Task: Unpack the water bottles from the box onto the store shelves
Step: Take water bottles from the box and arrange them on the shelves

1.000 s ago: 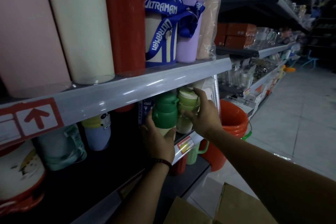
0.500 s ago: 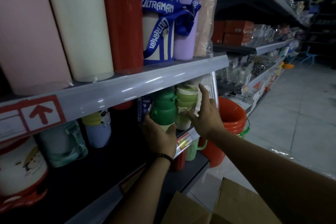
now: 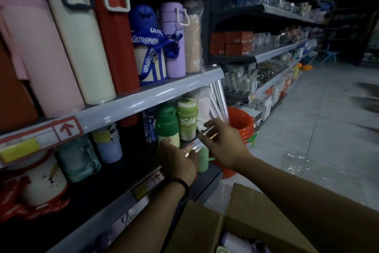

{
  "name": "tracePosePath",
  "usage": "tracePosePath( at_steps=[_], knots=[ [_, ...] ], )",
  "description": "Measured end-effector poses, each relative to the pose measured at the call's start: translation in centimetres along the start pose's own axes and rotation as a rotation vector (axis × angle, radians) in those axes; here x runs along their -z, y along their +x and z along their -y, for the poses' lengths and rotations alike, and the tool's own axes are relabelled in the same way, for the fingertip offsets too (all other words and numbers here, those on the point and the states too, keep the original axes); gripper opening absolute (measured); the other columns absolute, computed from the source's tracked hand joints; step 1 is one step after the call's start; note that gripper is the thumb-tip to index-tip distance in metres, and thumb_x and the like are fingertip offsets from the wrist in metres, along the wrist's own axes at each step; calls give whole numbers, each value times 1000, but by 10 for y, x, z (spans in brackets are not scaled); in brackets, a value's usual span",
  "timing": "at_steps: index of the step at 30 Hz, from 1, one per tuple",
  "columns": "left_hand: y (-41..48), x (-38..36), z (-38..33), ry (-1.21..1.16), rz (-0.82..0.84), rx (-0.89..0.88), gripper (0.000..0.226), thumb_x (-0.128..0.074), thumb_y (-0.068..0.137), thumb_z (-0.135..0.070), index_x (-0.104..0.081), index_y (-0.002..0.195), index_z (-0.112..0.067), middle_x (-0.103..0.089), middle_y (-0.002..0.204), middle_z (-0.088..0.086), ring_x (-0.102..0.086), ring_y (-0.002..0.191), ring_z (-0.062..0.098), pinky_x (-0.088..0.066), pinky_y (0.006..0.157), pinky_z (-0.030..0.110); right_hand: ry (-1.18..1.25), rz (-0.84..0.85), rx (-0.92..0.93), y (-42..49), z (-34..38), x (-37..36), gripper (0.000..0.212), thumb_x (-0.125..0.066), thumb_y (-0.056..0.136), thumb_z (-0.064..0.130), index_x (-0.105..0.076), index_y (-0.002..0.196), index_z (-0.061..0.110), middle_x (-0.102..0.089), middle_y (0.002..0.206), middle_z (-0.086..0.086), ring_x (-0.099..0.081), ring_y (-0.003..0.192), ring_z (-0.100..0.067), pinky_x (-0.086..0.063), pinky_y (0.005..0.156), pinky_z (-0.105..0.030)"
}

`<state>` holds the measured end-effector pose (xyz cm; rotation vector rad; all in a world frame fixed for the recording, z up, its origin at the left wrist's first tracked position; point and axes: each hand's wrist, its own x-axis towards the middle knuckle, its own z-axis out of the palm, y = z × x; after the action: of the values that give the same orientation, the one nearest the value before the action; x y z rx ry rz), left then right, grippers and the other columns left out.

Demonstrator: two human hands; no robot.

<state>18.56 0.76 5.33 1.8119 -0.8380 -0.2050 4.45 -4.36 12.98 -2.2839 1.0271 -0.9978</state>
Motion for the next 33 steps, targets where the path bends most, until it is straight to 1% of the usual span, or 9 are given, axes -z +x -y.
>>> tracePosePath(
  at_steps=[6, 8, 12, 16, 19, 24, 27, 30, 33],
  knots=[
    [-49, 20, -44, -97, 253, 60, 50, -75, 77, -39, -44, 114, -23, -62, 124, 8, -65, 107, 25, -57, 94, 48, 79, 9, -84, -50, -2, 38, 48, -76, 94, 36, -53, 133, 22, -65, 103, 13, -64, 90, -3, -55, 79, -25],
    [-70, 19, -53, -120, 329, 71, 51, -71, 74, -48, -47, 112, -24, -68, 114, 6, -68, 99, 23, -60, 87, 46, 122, 23, -132, -70, -7, 48, 44, -77, 94, 36, -53, 129, 24, -64, 103, 14, -65, 92, -5, -57, 81, -30],
    [-118, 4, -59, -173, 495, 135, 38, -71, 86, -26, -46, 114, -23, -64, 113, 6, -63, 99, 20, -56, 90, 41, 201, 59, -240, -115, -32, 61, 34, -79, 91, 34, -57, 117, 29, -68, 97, 13, -68, 88, -8, -57, 81, -35],
    [-170, -27, -30, -204, 634, 285, 35, -74, 77, -38, -48, 100, -30, -66, 114, 3, -69, 99, 25, -60, 84, 45, 217, 115, -395, -171, -83, 58, 32, -78, 86, 42, -58, 111, 39, -73, 96, 4, -72, 84, -19, -60, 76, -41],
    [-195, -46, -3, -197, 808, 403, 20, -71, 96, -22, -54, 105, -29, -67, 112, -2, -72, 89, 21, -54, 64, 33, 254, 152, -538, -207, -118, 56, 42, -78, 85, 40, -56, 120, 31, -72, 100, 0, -74, 86, -24, -61, 77, -46],
    [-209, -59, 27, 15, 920, 414, 21, -65, 101, -27, -54, 118, -22, -65, 111, 4, -68, 87, 22, -50, 67, 31, 252, 292, -704, -229, -173, 57, 71, -72, 53, 67, -60, 111, 28, -75, 104, -8, -74, 92, -32, -61, 84, -52],
    [-226, -66, 41, 137, 1030, 366, 15, -60, 102, -20, -50, 93, -26, -55, 97, 7, -57, 80, 24, -42, 67, 32, 209, 277, -820, -246, -195, 66, 58, -82, 65, 55, -65, 108, 21, -77, 95, -9, -76, 88, -31, -64, 79, -50],
    [-246, -74, 54, 245, 1127, 319, 25, -60, 101, -18, -48, 82, -27, -46, 75, 4, -52, 67, 21, -37, 51, 23, 90, 288, -917, -276, -231, 76, 29, -84, 86, 37, -71, 96, 13, -74, 87, -7, -70, 80, -22, -54, 66, -31],
    [-262, -82, 69, 312, 1217, 277, 24, -60, 101, -21, -51, 79, -23, -37, 61, 0, -41, 53, 18, -30, 49, 22, -38, 357, -997, -315, -268, 84, 32, -82, 89, 32, -78, 106, 5, -75, 97, -11, -65, 85, -20, -52, 72, -34]
  ],
)
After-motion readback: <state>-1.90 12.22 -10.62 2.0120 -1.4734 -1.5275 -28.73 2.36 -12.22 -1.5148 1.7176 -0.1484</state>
